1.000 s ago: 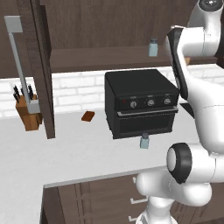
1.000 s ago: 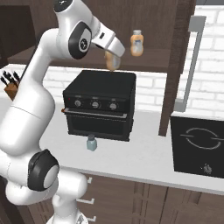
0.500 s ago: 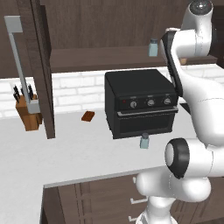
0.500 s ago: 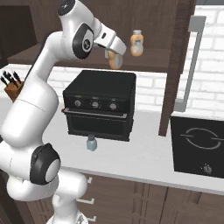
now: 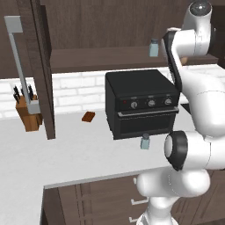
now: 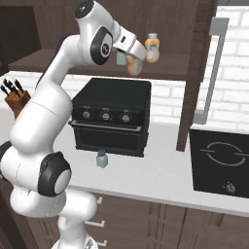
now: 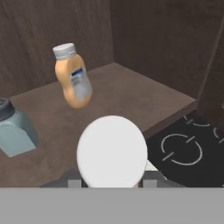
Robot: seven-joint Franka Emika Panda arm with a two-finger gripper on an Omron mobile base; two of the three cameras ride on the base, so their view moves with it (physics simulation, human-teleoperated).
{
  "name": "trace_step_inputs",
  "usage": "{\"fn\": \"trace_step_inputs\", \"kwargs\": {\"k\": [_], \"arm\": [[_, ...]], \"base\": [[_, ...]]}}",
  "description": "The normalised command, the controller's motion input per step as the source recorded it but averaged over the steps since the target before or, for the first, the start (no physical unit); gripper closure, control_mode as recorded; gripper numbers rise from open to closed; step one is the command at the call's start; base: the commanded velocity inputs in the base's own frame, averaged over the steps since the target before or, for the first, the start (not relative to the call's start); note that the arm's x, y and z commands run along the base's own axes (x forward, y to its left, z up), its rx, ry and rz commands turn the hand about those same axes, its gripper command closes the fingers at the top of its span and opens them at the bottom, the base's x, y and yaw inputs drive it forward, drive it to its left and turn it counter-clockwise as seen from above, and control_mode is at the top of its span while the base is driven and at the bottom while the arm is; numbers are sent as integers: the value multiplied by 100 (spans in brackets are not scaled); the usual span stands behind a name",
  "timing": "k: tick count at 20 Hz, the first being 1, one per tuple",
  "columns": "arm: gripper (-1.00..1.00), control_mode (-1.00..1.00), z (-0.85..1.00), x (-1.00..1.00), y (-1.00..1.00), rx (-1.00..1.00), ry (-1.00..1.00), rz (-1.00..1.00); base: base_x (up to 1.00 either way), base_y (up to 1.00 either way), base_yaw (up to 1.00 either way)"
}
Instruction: Put the shaker and condiment bottle from the counter next to their counterparts in the cabinet.
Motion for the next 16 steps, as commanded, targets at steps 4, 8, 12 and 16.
{"fn": "trace_step_inputs", "kwargs": {"k": [4, 8, 12, 16], "arm": [[100, -100, 0, 27, -18, 0, 0, 0], [100, -100, 0, 30, -11, 0, 0, 0], [100, -100, 0, 39, -9, 0, 0, 0], [100, -100, 0, 40, -13, 0, 0, 0]], "base": [[0, 0, 0], [0, 0, 0], [0, 0, 0], [0, 0, 0]]}}
